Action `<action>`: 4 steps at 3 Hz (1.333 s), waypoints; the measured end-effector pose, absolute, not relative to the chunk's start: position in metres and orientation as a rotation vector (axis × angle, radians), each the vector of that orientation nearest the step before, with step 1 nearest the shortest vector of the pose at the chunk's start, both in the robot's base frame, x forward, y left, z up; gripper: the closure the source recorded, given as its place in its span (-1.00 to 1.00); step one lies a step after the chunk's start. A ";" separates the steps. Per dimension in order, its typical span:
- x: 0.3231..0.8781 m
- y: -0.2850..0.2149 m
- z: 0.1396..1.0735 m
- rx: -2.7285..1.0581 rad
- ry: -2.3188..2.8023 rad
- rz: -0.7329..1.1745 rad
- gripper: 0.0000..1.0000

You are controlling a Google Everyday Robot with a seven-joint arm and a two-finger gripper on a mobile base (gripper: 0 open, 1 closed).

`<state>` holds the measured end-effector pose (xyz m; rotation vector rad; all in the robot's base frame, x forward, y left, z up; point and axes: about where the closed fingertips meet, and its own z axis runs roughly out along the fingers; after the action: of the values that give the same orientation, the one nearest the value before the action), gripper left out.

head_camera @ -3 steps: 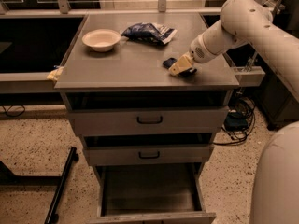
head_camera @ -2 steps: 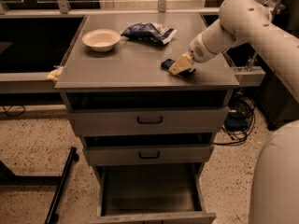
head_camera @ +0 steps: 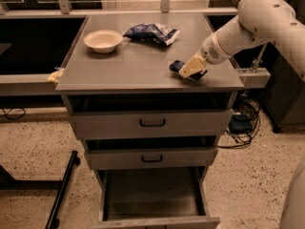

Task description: Place rxbar blueberry into bottom drawer

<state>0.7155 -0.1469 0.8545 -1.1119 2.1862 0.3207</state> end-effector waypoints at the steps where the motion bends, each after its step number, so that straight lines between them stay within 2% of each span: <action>1: 0.697 -0.138 0.869 -1.246 2.045 0.477 1.00; 2: 0.686 -0.133 0.902 -1.342 1.934 0.510 1.00; 3: 0.685 -0.131 0.890 -1.341 1.966 0.497 1.00; 4: 0.636 -0.133 0.886 -1.488 1.914 0.506 1.00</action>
Offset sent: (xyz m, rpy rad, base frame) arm -0.0159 0.0067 0.0091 0.0750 -0.0117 0.1406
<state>0.6363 -0.1329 0.8860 -1.4881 1.9136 0.5065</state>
